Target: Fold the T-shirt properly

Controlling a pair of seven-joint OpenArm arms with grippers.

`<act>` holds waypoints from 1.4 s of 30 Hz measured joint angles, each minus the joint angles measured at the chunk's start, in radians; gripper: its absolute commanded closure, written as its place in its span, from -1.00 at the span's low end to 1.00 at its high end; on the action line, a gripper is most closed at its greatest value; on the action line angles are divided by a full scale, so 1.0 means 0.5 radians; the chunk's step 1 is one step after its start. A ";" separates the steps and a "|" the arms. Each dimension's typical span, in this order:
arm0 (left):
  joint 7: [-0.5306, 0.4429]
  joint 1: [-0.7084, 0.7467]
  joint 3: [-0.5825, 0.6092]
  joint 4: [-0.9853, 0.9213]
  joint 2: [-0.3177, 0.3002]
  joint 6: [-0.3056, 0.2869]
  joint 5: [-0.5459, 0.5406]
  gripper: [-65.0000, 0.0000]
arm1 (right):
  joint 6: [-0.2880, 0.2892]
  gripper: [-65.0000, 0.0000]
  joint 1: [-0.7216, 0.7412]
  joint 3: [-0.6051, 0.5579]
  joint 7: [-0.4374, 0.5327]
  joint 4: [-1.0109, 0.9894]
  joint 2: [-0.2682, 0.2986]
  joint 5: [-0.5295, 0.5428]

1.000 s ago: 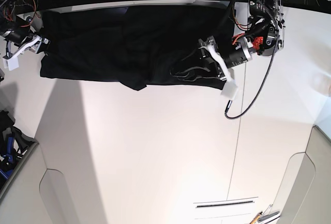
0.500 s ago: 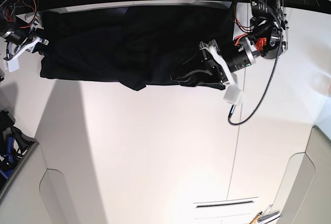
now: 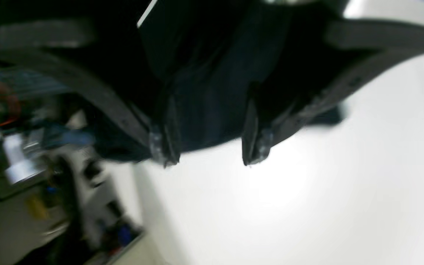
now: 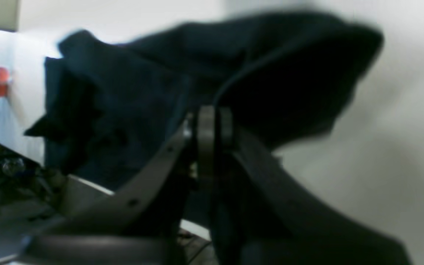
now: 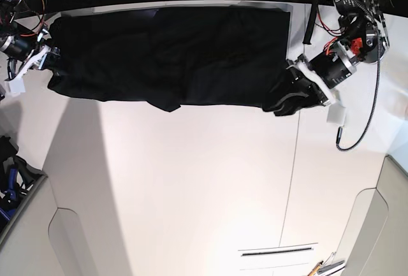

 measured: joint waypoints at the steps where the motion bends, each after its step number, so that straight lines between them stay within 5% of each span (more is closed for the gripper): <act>1: 0.008 0.040 -0.024 0.000 -0.013 0.000 0.023 0.07 | 0.001 1.00 0.000 0.000 -0.002 0.044 0.000 0.001; 6: 0.001 0.187 -0.184 0.000 -0.105 0.000 0.124 0.07 | 0.000 1.00 -0.001 0.000 -0.021 0.269 -0.014 -0.003; 12: 0.008 0.312 -0.359 -0.006 -0.122 0.000 0.308 0.08 | 0.037 1.00 -0.100 -0.027 -0.089 0.500 -0.172 0.254; 20: 0.002 0.343 -0.359 -0.162 -0.117 0.000 0.392 0.08 | 0.038 1.00 -0.195 -0.486 -0.103 0.751 -0.452 0.333; 24: 0.001 0.341 -0.359 -0.202 -0.117 0.000 0.391 0.08 | 0.039 1.00 -0.195 -0.740 -0.024 0.753 -0.511 0.114; 33: 0.000 0.364 -0.359 -0.203 -0.117 0.000 0.384 0.08 | 0.037 1.00 -0.094 -1.092 0.089 0.755 -0.607 0.070; 42: -0.002 0.448 -0.359 -0.203 -0.117 0.000 0.362 0.08 | 0.023 1.00 0.217 -1.608 0.524 0.715 -0.850 -0.755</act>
